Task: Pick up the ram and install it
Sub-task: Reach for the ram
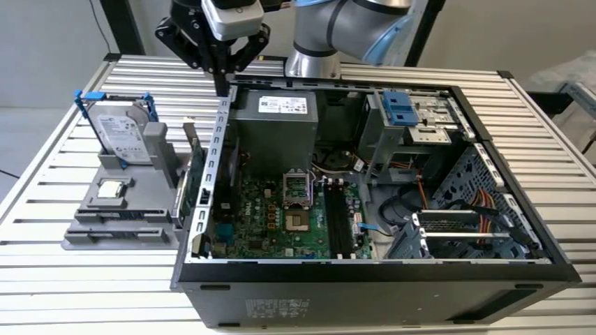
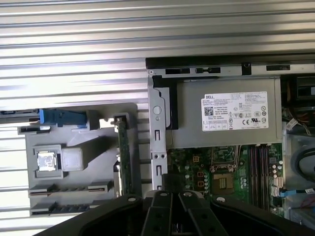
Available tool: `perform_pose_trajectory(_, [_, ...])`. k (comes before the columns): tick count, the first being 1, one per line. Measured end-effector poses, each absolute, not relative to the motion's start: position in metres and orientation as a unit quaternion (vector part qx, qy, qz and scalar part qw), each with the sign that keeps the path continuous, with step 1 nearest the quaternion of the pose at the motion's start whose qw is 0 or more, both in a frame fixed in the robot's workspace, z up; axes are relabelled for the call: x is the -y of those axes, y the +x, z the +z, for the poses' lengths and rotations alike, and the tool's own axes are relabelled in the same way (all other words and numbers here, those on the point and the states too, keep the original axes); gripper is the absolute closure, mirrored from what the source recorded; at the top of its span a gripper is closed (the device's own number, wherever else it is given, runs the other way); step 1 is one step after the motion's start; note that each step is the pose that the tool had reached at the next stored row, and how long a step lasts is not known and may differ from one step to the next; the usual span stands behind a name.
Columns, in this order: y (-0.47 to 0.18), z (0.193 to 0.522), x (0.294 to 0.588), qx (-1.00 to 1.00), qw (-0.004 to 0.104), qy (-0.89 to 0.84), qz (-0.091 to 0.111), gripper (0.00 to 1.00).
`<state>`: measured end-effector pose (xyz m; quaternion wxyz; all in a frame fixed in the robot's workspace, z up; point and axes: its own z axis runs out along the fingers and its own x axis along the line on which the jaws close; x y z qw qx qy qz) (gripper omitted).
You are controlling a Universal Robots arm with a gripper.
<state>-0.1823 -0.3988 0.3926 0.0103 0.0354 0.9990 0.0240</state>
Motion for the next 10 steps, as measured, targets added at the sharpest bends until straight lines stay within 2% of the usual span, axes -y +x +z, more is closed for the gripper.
perform_pose_trajectory(10, [-0.1875, 0.3926, 0.3988, -0.999, 0.010, 0.035, 0.024, 1.00])
